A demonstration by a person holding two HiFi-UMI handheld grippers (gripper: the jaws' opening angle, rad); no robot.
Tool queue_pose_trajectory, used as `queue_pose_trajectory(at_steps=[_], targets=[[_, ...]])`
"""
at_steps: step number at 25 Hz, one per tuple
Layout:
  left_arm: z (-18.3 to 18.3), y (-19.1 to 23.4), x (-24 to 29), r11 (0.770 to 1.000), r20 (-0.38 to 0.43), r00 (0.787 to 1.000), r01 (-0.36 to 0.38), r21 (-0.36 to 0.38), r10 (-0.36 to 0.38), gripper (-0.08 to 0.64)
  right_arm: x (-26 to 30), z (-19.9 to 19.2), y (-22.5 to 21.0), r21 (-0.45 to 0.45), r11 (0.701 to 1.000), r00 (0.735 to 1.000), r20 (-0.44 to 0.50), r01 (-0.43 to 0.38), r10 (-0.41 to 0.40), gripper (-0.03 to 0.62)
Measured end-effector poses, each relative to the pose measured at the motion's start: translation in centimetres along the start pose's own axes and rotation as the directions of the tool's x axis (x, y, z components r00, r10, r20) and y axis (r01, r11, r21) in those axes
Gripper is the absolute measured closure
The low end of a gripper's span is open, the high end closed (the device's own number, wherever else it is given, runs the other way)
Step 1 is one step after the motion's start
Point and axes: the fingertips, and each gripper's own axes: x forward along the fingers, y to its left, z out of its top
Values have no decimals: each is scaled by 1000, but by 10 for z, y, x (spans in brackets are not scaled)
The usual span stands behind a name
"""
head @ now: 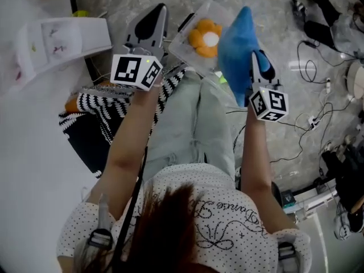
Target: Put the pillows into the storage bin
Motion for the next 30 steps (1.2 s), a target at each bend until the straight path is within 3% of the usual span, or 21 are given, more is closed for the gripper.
queue_pose_trajectory(at_steps=[6, 13, 23, 25, 28, 30], targets=[[-80, -18, 19, 998, -98, 994, 38, -51, -43, 555, 32, -77, -35, 111, 994, 997, -74, 15, -7, 488], [-167, -33, 40, 995, -166, 983, 69, -70, -80, 555, 66, -165, -64, 155, 988, 991, -131, 16, 4, 488], [-269, -32, 60, 992, -202, 974, 88, -87, -104, 555, 128, -285, -108, 346, 934, 989, -143, 87, -40, 488], [-282, -35, 63, 988, -178, 976, 111, -109, -129, 555, 134, -311, -115, 411, 905, 989, -139, 105, -51, 486], [-305, -37, 67, 986, -173, 975, 117, -121, -137, 555, 141, -360, -138, 568, 810, 988, -130, 145, -86, 474], [-320, -38, 68, 985, -180, 974, 116, -128, -138, 555, 140, -402, -152, 631, 754, 980, -178, 184, -90, 459]])
